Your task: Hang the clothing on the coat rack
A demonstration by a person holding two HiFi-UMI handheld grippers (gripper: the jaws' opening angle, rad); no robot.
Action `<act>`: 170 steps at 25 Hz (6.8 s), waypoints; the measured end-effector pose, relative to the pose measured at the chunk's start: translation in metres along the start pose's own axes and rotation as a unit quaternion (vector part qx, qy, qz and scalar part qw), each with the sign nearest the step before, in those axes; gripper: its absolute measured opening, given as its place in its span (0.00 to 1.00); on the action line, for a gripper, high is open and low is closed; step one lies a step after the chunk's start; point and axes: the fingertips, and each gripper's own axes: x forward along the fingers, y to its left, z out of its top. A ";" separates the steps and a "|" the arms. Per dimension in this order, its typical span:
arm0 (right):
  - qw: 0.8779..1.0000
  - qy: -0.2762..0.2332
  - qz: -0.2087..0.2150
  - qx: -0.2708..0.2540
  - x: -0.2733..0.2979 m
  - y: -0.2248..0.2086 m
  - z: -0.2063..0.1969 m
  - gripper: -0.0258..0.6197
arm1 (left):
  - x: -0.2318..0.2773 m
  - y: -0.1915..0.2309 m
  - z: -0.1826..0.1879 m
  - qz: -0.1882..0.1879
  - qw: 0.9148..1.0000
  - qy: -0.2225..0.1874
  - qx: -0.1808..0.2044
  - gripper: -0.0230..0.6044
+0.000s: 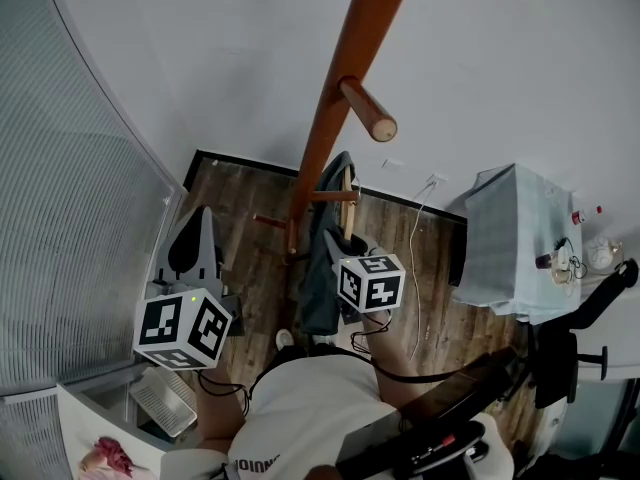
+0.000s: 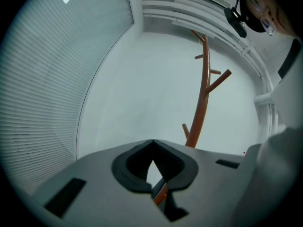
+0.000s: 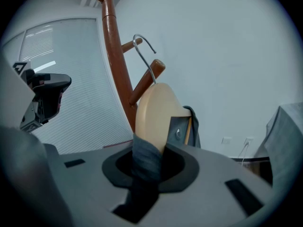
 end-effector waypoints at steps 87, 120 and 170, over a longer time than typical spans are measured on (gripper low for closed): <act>0.996 0.082 0.012 -0.018 0.055 0.023 -0.046 0.11 | 0.007 0.043 -0.013 0.027 0.999 0.022 -0.009 0.06; 0.987 0.138 0.054 -0.069 0.054 0.032 -0.064 0.13 | 0.008 0.032 -0.014 0.014 1.000 0.023 -0.006 0.06; 0.985 -0.141 0.042 -0.090 -0.057 0.011 0.071 0.07 | -0.001 -0.038 -0.005 -0.009 1.000 0.011 0.026 0.06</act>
